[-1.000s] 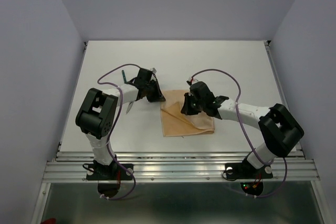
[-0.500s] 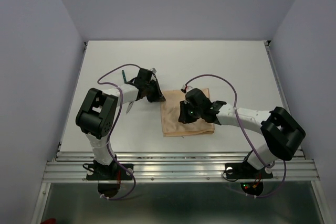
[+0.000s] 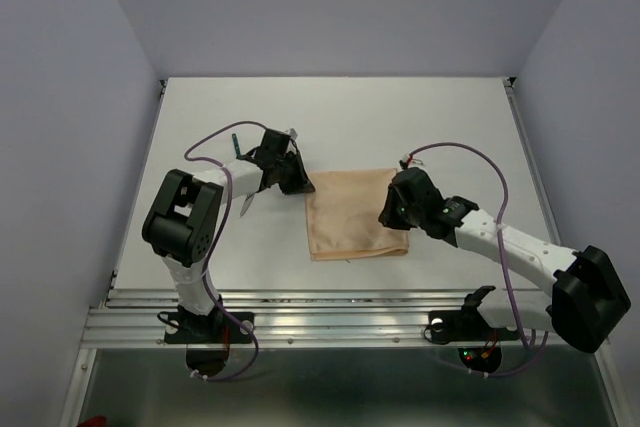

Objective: Fold the napkin into a case and place the utensils inside
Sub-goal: Smooth out the square-folded napkin at the center of the board.

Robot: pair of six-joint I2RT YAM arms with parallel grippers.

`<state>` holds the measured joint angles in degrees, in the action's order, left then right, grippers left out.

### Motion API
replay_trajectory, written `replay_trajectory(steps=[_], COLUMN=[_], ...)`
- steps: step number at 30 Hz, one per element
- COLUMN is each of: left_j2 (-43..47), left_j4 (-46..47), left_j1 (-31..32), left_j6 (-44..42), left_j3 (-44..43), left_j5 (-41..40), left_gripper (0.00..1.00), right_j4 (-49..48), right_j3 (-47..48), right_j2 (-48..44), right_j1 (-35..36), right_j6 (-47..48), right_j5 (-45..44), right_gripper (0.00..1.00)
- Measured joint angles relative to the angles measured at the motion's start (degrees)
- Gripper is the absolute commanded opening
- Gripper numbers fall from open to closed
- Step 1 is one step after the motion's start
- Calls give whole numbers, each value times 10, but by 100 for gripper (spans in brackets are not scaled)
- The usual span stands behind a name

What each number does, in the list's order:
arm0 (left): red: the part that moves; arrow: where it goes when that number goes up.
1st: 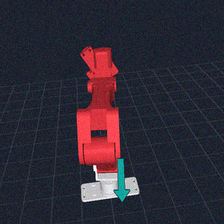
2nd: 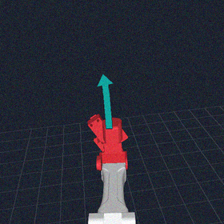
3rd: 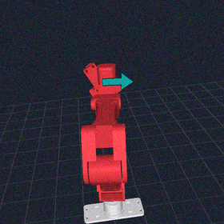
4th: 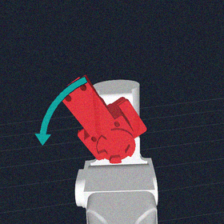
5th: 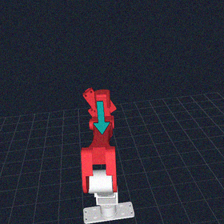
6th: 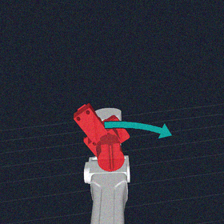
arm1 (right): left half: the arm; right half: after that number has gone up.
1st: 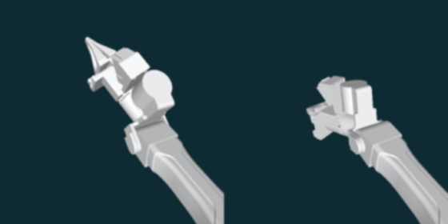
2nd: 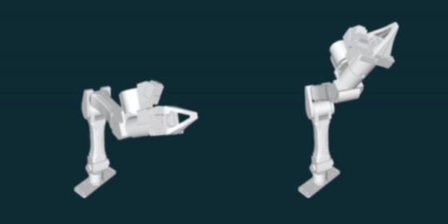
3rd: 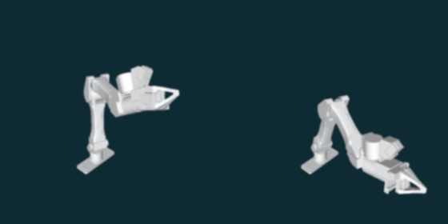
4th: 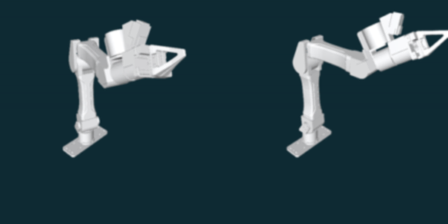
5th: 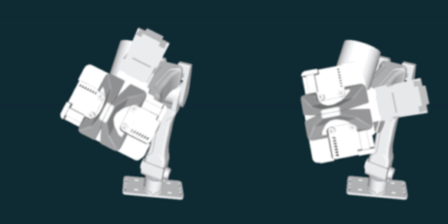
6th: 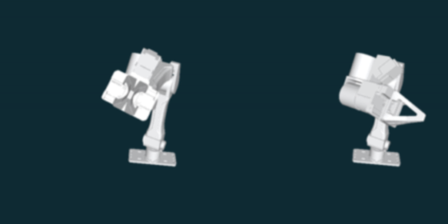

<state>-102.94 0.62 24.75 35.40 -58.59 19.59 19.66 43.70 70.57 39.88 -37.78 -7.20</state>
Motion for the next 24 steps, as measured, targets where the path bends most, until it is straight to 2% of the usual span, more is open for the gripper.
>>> replay_trajectory(steps=[3,12,18,24], left_j2=[17,75,63,-5], left_j4=[-13,-36,-45,-50], left_j1=[0,0,2,6], left_j6=[-3,-15,-18,-18], left_j3=[0,0,-5,-61], left_j5=[0,-3,-6,-23], left_gripper=[0,0,0,0], right_j4=[39,95,106,127], right_j3=[-38,-101,-96,-87], right_j2=[-23,-12,-10,-55], right_j1=[-12,-13,-13,-13], right_j6=[-48,-142,-159,-169], right_j5=[-7,-17,-33,-73], right_gripper=[18,17,15,14])
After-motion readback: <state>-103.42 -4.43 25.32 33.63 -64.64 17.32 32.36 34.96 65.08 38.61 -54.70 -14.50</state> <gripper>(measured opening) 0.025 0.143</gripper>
